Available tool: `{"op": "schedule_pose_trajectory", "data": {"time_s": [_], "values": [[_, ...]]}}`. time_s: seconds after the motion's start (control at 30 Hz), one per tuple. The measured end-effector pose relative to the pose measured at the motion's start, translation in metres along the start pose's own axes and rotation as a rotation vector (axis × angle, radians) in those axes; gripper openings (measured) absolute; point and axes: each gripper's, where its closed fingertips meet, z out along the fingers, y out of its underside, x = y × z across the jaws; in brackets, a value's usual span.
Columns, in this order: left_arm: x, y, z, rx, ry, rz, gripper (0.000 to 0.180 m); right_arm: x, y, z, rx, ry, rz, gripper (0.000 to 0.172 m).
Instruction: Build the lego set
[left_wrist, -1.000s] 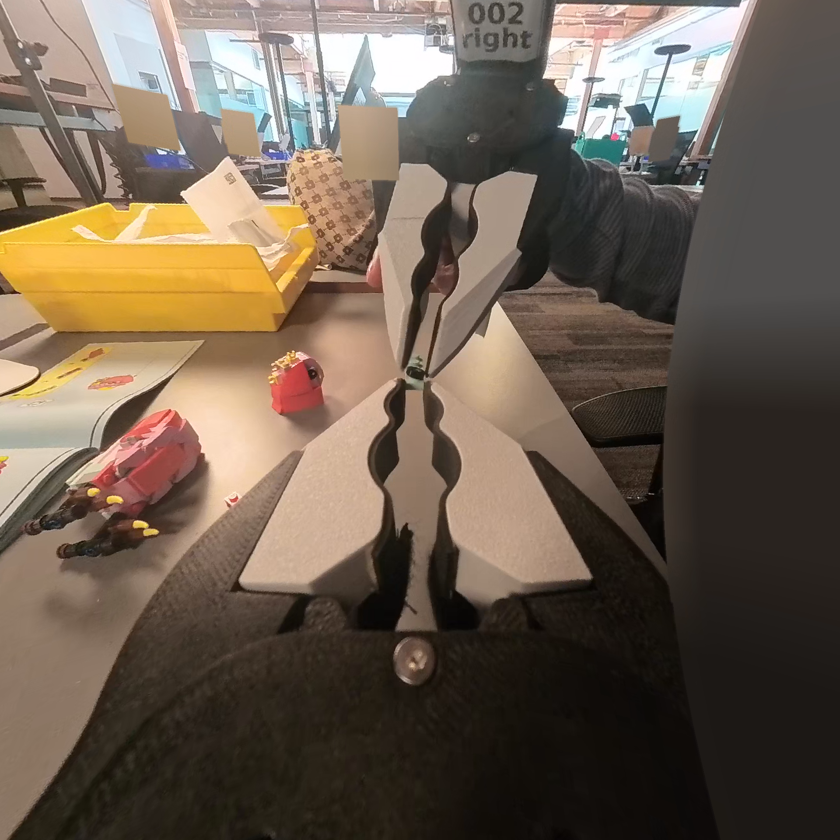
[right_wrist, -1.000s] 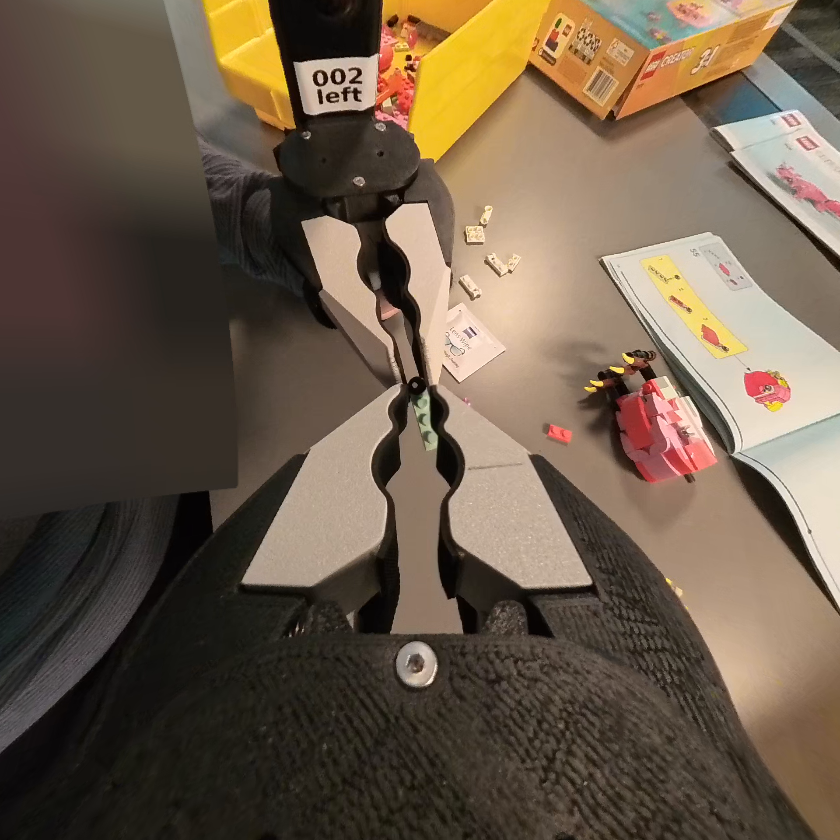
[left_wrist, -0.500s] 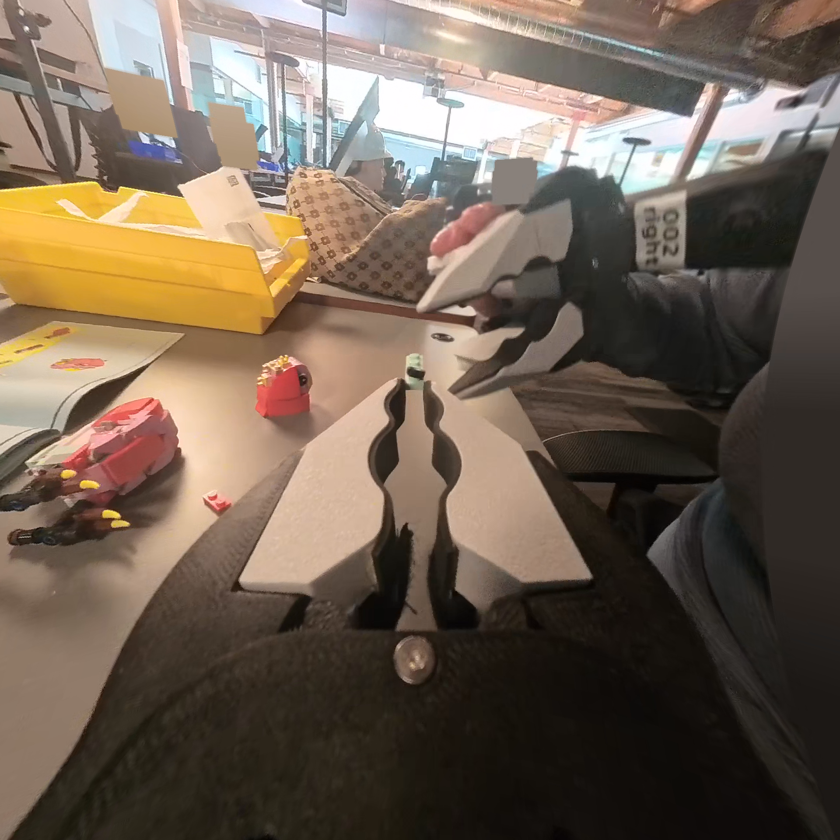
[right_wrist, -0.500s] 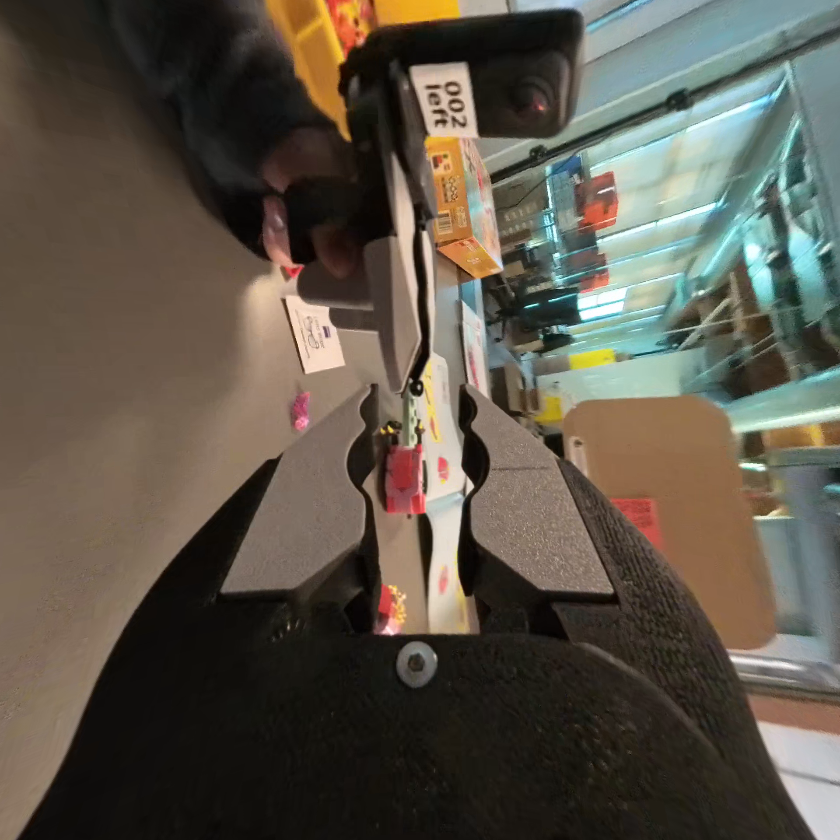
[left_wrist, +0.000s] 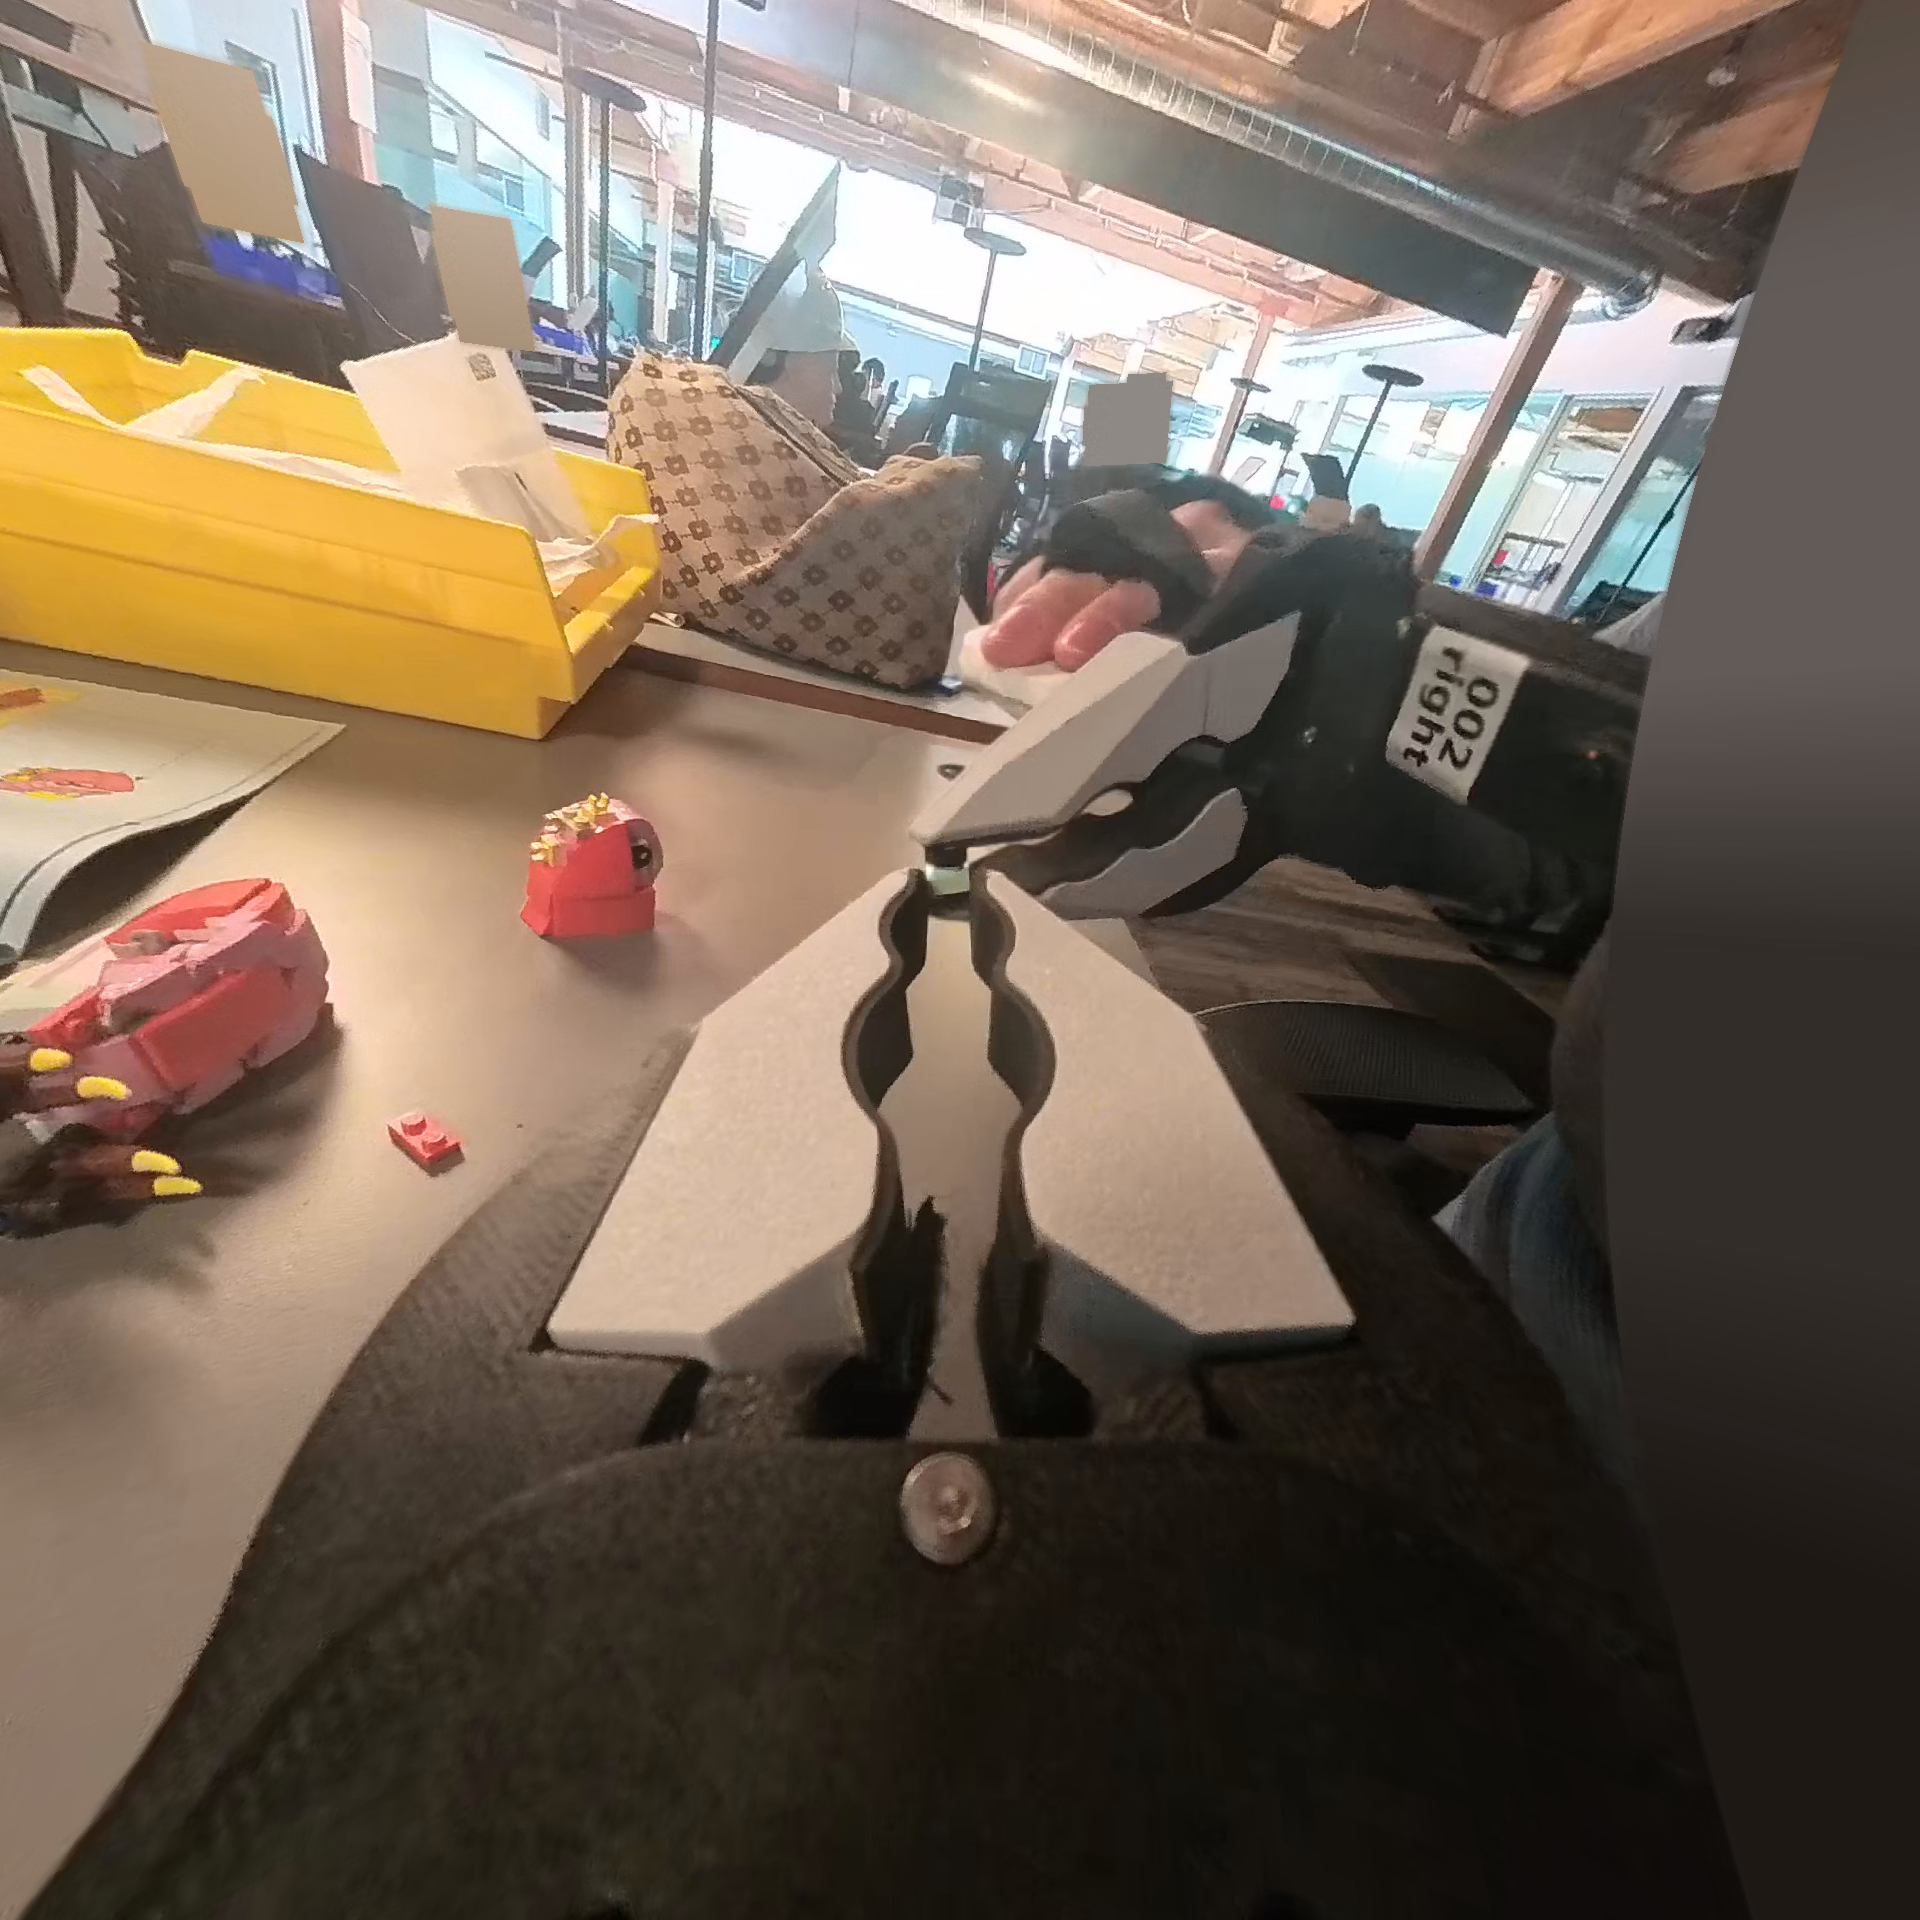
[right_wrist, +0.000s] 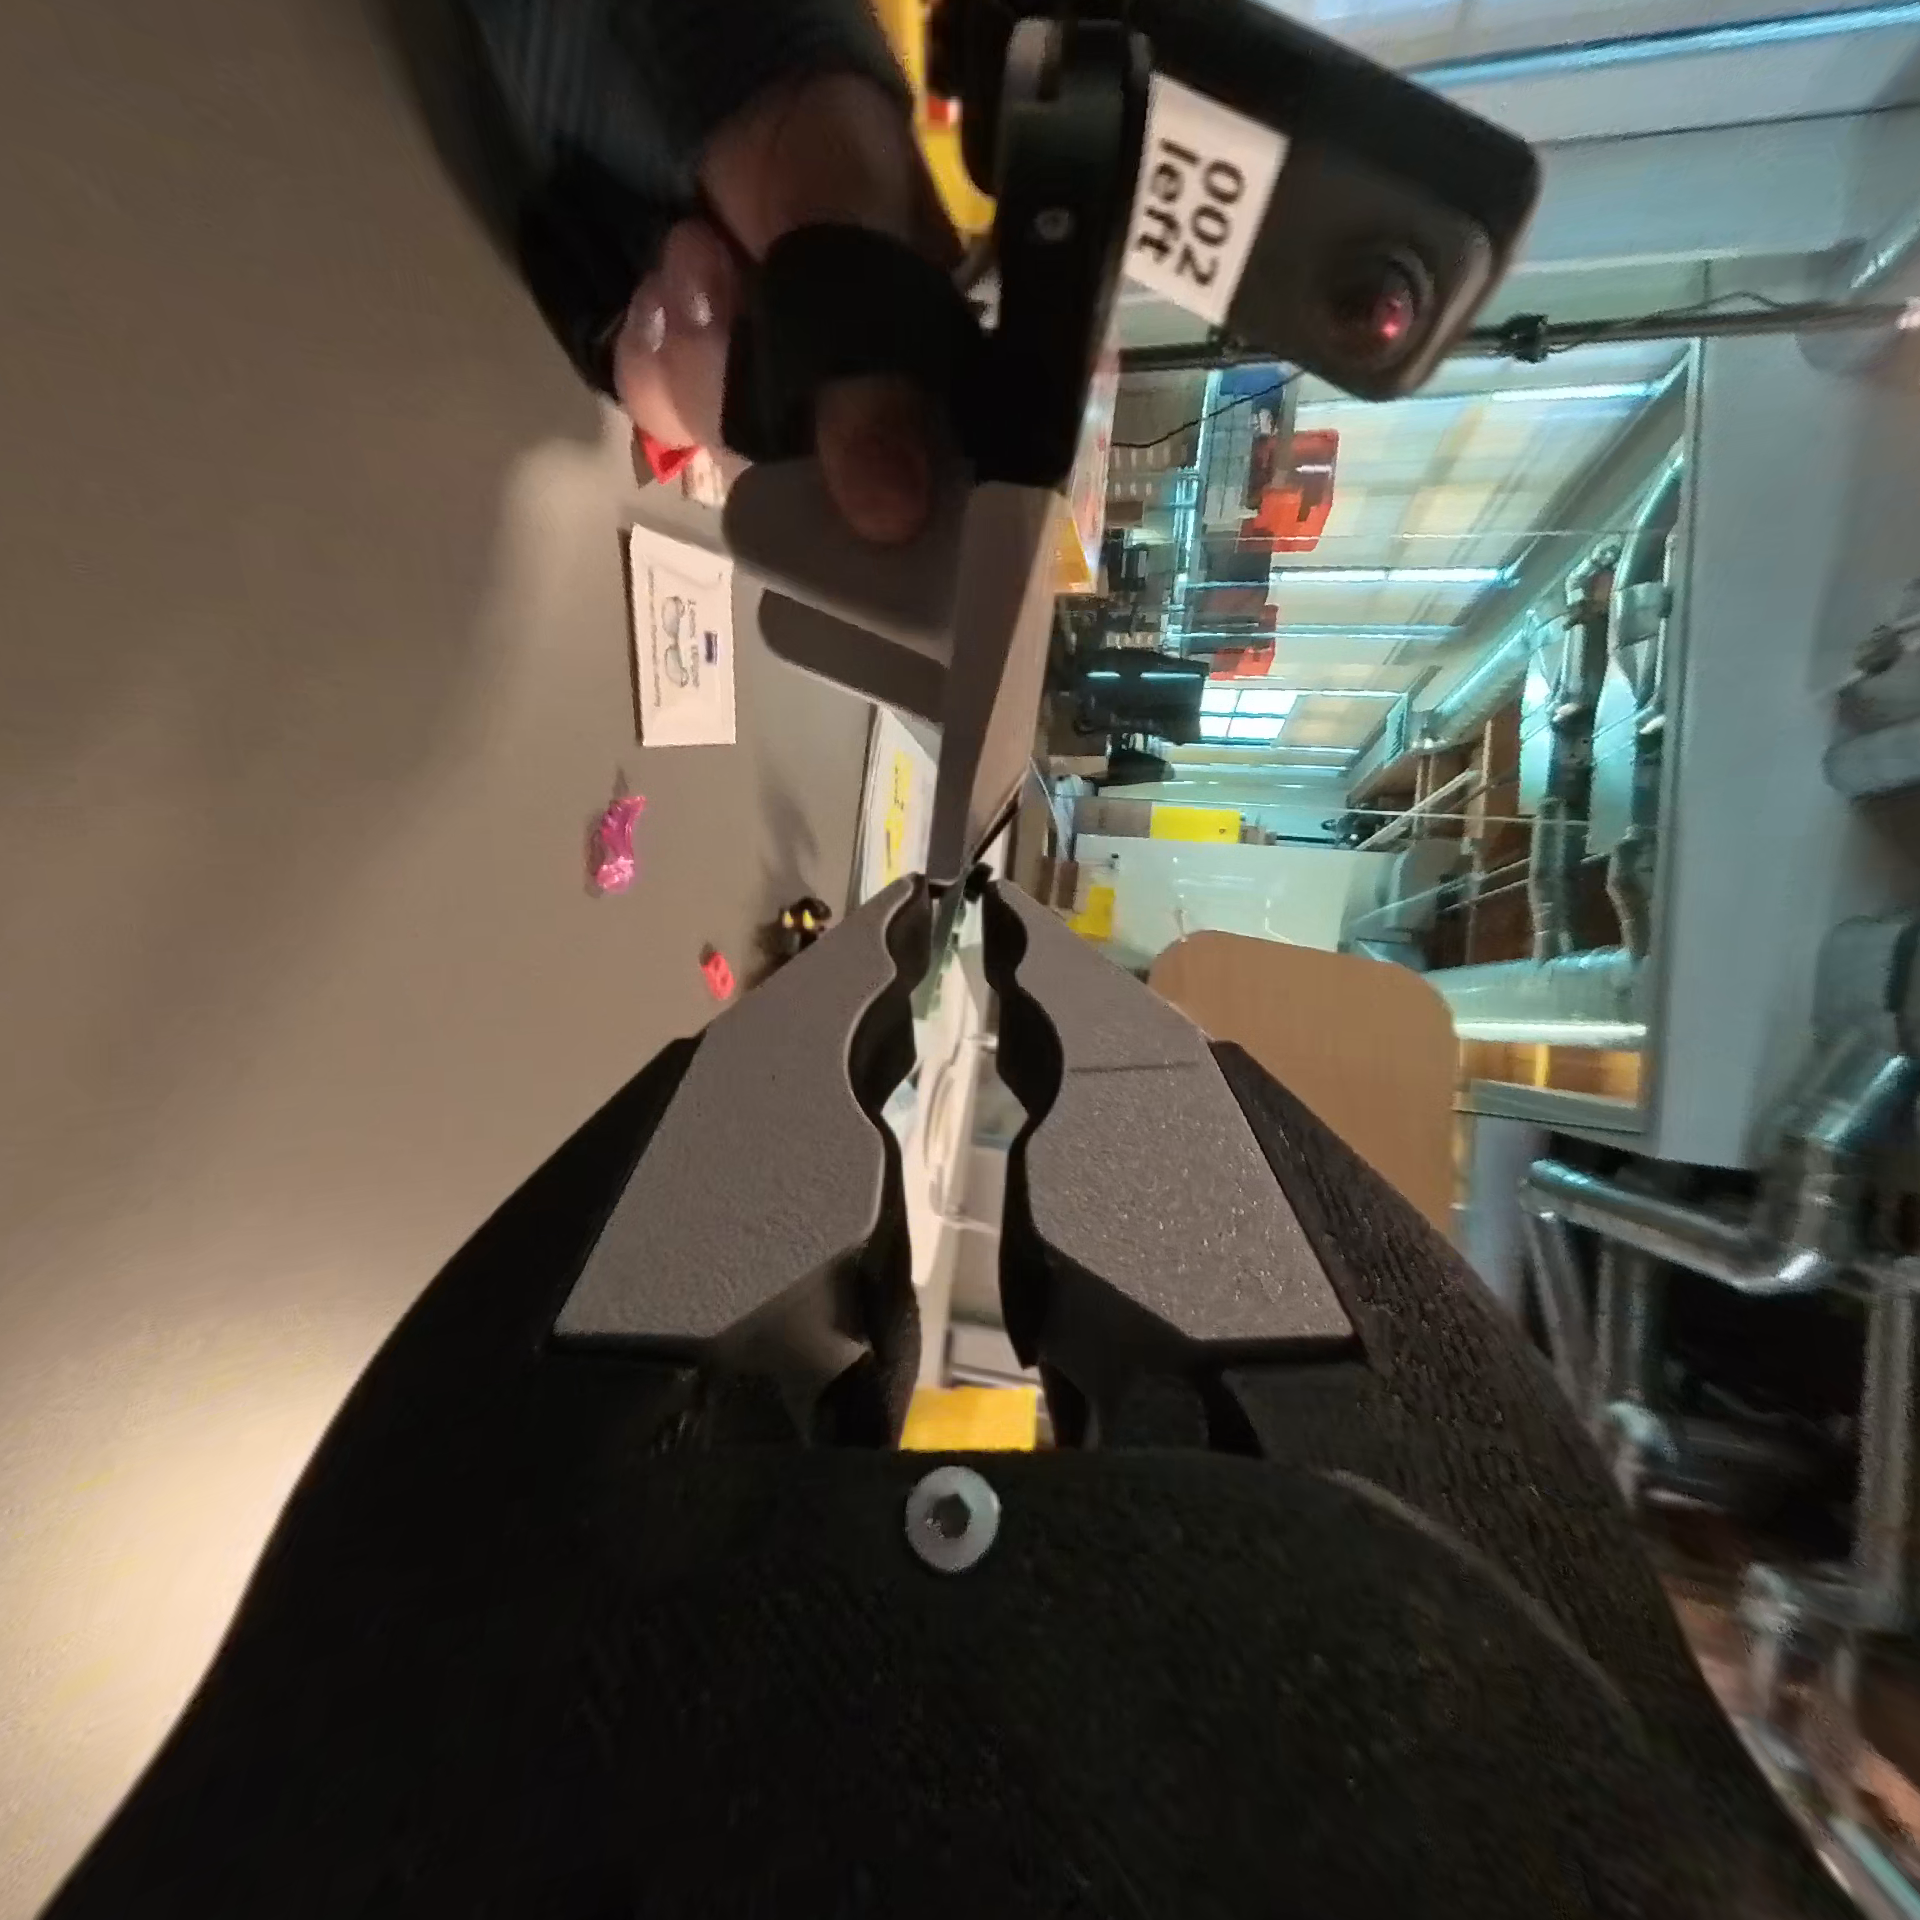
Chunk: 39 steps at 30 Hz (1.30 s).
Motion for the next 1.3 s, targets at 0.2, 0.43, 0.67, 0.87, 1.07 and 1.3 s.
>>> {"op": "schedule_pose_trajectory", "data": {"time_s": [0.2, 0.43, 0.67, 0.87, 1.07, 1.3], "values": [[-0.002, 0.007, 0.003, -0.056, -0.021, -0.025, 0.006, -0.008, 0.003, 0.0, -0.04, -0.03, -0.204, 0.006], [-0.006, 0.015, 0.005, -0.109, -0.044, -0.048, 0.006, -0.016, 0.005, 0.002, -0.048, -0.097, -0.178, 0.004], [-0.006, 0.014, 0.003, -0.121, -0.054, 0.025, 0.008, -0.017, 0.004, 0.004, 0.028, -0.162, 0.291, 0.003], [-0.007, 0.013, 0.0, -0.138, -0.074, 0.074, 0.018, -0.015, 0.004, 0.005, 0.096, -0.181, 0.522, 0.003], [-0.008, 0.016, -0.001, -0.162, -0.078, 0.096, 0.022, -0.02, 0.01, 0.008, 0.111, -0.213, 0.644, 0.003], [-0.012, 0.018, 0.0, -0.153, -0.067, -0.03, 0.02, -0.017, 0.007, 0.012, 0.103, -0.177, 0.587, 0.004]]}}
